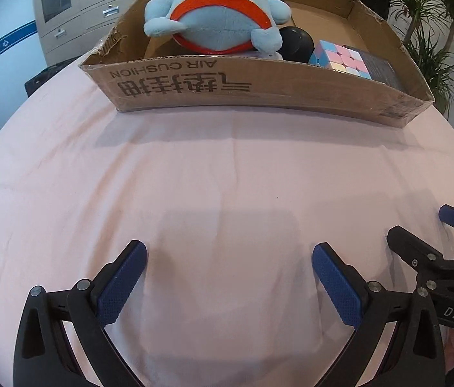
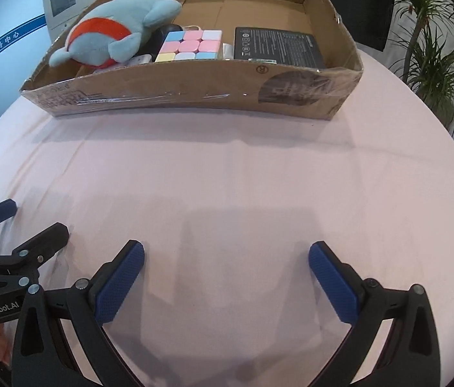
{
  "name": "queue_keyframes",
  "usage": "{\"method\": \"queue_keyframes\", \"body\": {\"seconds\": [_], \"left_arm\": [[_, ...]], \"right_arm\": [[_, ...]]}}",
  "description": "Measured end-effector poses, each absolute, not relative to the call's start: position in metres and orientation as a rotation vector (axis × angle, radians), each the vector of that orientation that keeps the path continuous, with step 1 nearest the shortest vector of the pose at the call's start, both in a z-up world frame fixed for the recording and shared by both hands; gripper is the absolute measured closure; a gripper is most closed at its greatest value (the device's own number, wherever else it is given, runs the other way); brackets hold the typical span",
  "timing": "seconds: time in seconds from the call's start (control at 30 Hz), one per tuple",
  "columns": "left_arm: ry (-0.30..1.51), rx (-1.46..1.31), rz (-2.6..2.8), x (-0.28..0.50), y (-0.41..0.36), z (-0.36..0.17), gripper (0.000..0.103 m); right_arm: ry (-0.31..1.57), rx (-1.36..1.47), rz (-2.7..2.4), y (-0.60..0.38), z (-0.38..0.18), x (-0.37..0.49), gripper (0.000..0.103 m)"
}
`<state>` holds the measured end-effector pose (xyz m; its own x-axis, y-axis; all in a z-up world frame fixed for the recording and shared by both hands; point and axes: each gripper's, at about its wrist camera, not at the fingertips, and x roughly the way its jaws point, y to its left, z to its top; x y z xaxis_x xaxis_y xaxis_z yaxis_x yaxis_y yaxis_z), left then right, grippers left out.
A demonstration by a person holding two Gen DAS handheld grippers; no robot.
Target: Organize objects
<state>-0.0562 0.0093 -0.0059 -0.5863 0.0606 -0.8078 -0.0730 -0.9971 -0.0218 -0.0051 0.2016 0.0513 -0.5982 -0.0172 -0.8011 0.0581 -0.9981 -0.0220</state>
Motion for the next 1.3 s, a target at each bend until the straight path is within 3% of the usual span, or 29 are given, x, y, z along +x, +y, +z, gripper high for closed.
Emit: {"method": "queue_keyframes", "body": {"seconds": [0.53,1.3], "left_arm": [[0.007,-1.397,2.750,-0.016,0.005,-0.008,0.000],[0.007,-1.397,2.750,-0.014,0.005,-0.008,0.000]], "right_arm": [[0.068,1.390,-2.776,0.199,0.051,0.035,0.001],[0.063,1.394,-2.781,0.199,0.051,0.038,0.001]]}}
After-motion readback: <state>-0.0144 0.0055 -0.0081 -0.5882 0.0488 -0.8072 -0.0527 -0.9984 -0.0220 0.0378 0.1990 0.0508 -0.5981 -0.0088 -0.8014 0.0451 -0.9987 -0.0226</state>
